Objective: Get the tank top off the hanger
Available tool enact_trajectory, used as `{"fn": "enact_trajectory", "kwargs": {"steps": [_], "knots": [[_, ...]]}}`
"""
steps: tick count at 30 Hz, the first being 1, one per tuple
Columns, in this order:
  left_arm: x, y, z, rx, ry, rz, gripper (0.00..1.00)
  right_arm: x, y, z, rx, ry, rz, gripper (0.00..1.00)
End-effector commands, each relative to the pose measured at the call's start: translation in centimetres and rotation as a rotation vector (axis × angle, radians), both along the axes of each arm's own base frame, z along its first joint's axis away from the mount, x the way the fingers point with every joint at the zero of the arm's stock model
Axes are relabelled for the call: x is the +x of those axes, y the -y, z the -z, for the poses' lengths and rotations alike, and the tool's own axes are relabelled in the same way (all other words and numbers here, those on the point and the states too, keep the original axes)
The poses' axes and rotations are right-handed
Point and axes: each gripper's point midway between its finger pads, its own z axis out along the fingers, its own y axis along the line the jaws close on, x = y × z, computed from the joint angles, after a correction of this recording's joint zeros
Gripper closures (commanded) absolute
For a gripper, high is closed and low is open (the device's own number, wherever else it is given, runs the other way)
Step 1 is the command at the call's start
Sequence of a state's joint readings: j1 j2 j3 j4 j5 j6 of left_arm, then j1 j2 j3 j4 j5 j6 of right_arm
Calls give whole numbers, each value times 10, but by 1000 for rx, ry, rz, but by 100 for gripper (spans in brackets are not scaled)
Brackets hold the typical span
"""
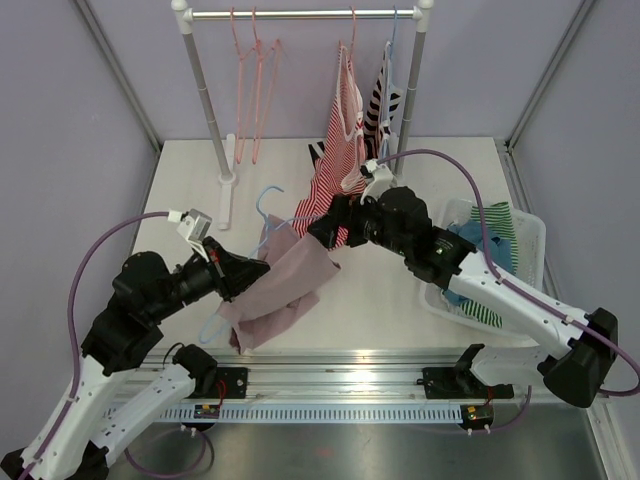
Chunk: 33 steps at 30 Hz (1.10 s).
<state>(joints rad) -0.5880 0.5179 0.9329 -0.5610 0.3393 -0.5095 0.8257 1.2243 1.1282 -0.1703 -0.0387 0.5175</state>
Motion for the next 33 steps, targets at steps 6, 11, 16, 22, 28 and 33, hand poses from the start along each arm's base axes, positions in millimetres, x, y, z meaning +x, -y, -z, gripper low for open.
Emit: {"fn": "enact_trajectory", "kwargs": {"steps": [6, 11, 16, 22, 28, 33], "knots": [[3, 7, -31, -96, 75, 11, 100, 28, 3, -14, -49, 104, 108, 12], [1, 8, -33, -99, 70, 25, 100, 39, 5, -8, -75, 119, 149, 45], [-1, 6, -33, -92, 78, 26, 100, 43, 7, -3, -98, 134, 161, 69], [1, -1, -28, -52, 68, -11, 100, 49, 34, 3, -162, 151, 264, 100], [-7, -4, -29, -46, 72, 2, 100, 81, 104, 33, -306, 69, 459, 100], [-14, -4, -34, -68, 80, 24, 100, 95, 124, 49, -321, 15, 472, 100]]}}
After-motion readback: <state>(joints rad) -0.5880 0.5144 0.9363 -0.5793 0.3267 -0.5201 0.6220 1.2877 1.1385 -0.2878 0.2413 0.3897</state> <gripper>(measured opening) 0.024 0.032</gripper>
